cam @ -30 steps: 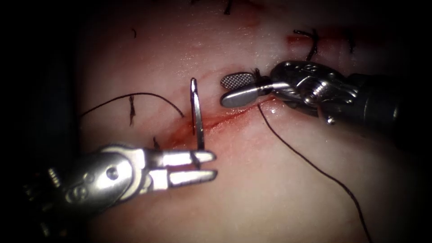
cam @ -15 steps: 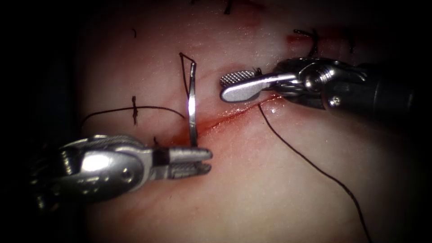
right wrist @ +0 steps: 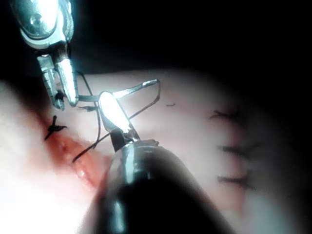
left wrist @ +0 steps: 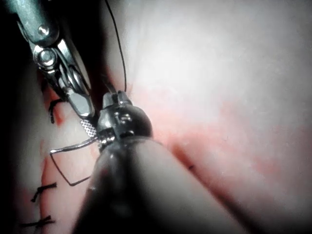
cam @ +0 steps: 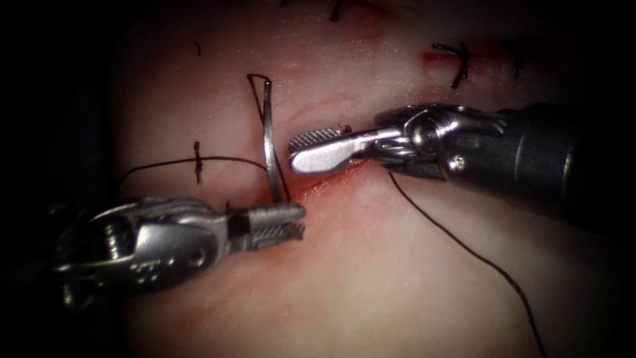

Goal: Wound Closure
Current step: Pass the needle back to the right hand.

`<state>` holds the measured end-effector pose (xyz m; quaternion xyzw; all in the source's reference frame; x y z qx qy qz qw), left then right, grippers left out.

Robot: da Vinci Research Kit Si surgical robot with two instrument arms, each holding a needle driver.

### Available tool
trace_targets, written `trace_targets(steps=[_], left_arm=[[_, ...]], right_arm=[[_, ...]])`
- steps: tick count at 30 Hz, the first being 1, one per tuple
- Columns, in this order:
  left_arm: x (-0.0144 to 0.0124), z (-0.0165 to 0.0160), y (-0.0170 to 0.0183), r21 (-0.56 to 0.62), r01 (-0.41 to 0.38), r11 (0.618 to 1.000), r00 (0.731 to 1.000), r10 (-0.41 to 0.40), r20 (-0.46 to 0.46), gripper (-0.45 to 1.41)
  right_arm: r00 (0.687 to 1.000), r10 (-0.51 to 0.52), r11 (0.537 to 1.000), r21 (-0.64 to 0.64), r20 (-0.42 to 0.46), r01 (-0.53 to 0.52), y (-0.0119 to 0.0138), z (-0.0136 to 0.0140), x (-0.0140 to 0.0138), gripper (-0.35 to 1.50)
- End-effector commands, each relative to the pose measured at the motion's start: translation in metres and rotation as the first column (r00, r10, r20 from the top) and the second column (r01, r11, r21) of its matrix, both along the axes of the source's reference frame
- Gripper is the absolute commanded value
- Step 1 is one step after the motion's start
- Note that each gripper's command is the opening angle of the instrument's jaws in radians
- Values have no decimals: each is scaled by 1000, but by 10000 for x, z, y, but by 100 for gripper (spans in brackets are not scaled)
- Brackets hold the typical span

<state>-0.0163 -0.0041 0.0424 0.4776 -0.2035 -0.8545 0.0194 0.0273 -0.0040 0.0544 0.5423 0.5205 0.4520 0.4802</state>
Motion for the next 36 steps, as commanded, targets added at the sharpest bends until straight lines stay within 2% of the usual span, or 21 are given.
trace_targets(steps=[1,6,8,14,19,21,31,36], left_arm=[[-6,0,5,-8,-3,1000,1000,3,27,-35],[-7,-7,5,-22,-21,1000,997,23,80,-35],[-8,-4,4,-25,-28,999,996,30,83,-35],[-8,-1,5,-27,-33,999,996,35,87,-35],[-9,1,3,-30,-37,999,995,40,89,-35],[-9,3,2,-32,-42,999,995,44,91,-35],[-15,5,-1,-25,-63,998,994,65,84,-35],[-15,5,-1,-23,-70,997,994,72,85,-35]], right_arm=[[1000,2,1000,-7,-2,-2,4,4,12,106],[1000,21,1000,-5,-15,-21,8,7,13,106],[1000,23,1000,-4,-17,-23,9,7,14,101],[999,27,1000,9,-21,-27,9,6,18,104],[999,33,999,37,-30,-32,11,2,21,98],[999,35,998,47,-33,-33,12,-1,21,87],[999,35,997,76,-33,-33,11,-3,27,76],[999,30,995,92,-33,-27,6,-4,32,51]])
